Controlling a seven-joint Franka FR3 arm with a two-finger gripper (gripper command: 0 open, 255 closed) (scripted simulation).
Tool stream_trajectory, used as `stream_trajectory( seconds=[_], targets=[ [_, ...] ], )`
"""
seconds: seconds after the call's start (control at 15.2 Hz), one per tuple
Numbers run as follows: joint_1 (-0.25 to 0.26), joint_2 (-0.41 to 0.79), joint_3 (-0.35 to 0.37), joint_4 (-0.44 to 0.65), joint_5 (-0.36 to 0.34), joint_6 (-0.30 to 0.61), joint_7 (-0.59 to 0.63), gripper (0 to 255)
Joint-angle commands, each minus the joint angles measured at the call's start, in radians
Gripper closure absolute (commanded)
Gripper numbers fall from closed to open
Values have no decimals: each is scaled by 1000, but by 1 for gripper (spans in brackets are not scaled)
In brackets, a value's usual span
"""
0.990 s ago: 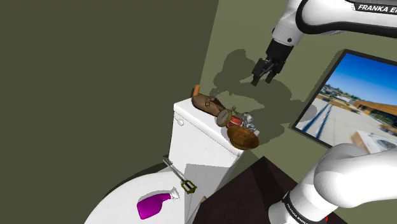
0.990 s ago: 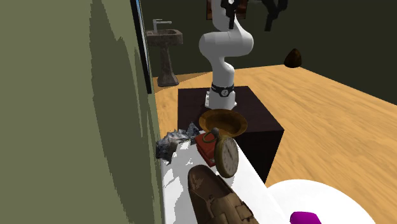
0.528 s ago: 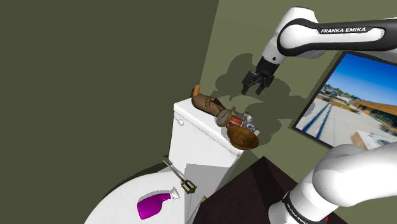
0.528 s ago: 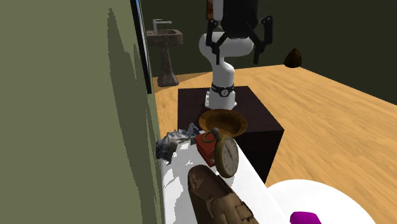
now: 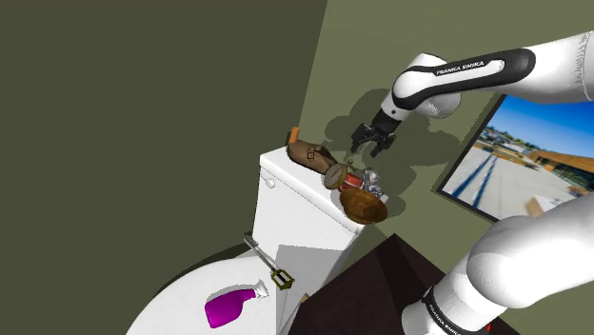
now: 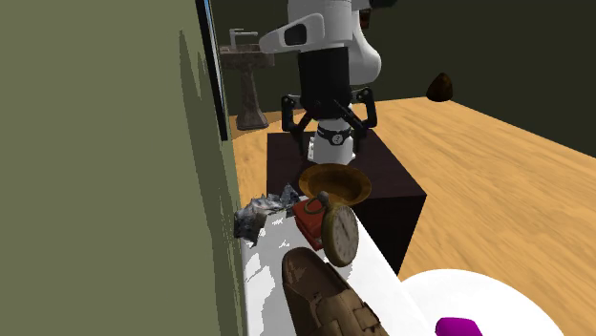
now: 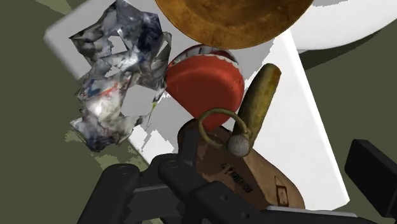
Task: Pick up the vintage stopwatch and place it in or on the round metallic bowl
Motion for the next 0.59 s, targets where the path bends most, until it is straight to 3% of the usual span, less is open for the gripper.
stream_trajectory(
  seconds=[0.0, 0.2, 0.53],
  targets=[
    [9, 69, -32, 2, 54, 73, -21, 0],
    [26, 157, -73, 10, 143, 152, -69, 0],
    [45, 217, -77, -3, 190, 219, -101, 0]
  ],
)
